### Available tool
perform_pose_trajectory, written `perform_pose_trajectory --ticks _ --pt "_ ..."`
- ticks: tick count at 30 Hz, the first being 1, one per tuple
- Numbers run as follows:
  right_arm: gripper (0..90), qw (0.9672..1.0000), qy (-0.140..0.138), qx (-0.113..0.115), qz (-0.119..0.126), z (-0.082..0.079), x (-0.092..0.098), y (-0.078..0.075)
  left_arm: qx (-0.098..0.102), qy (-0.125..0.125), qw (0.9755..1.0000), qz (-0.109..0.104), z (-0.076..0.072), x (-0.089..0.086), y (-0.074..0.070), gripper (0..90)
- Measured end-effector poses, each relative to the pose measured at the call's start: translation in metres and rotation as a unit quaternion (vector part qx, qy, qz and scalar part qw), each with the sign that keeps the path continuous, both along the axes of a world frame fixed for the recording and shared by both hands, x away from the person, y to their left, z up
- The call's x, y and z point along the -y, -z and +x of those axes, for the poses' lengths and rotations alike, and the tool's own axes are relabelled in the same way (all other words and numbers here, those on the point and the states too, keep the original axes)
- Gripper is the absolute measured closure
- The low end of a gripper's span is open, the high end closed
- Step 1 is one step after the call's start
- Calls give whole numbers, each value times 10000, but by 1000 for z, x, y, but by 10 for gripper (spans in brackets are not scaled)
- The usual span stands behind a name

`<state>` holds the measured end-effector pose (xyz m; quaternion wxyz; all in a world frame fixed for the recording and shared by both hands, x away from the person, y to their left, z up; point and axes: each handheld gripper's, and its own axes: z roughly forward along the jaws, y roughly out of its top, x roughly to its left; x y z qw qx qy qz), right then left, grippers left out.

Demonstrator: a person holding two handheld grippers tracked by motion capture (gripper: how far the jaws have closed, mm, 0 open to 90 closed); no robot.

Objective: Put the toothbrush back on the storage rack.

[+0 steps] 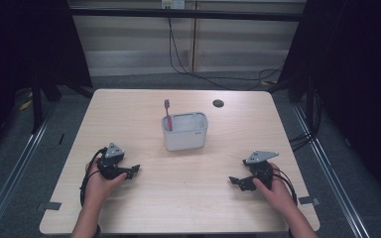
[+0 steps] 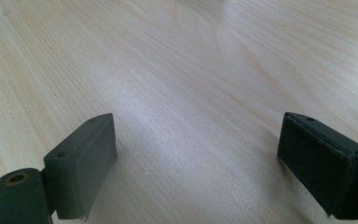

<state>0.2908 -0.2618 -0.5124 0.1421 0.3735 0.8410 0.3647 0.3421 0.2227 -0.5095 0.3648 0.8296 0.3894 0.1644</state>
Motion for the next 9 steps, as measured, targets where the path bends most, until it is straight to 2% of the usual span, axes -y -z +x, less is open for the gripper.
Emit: perform_pose_trajectory --ticks 9 --pt "110 10000 0 -1 1 0 0 0 -14 6 10000 26 0 0 0 210"
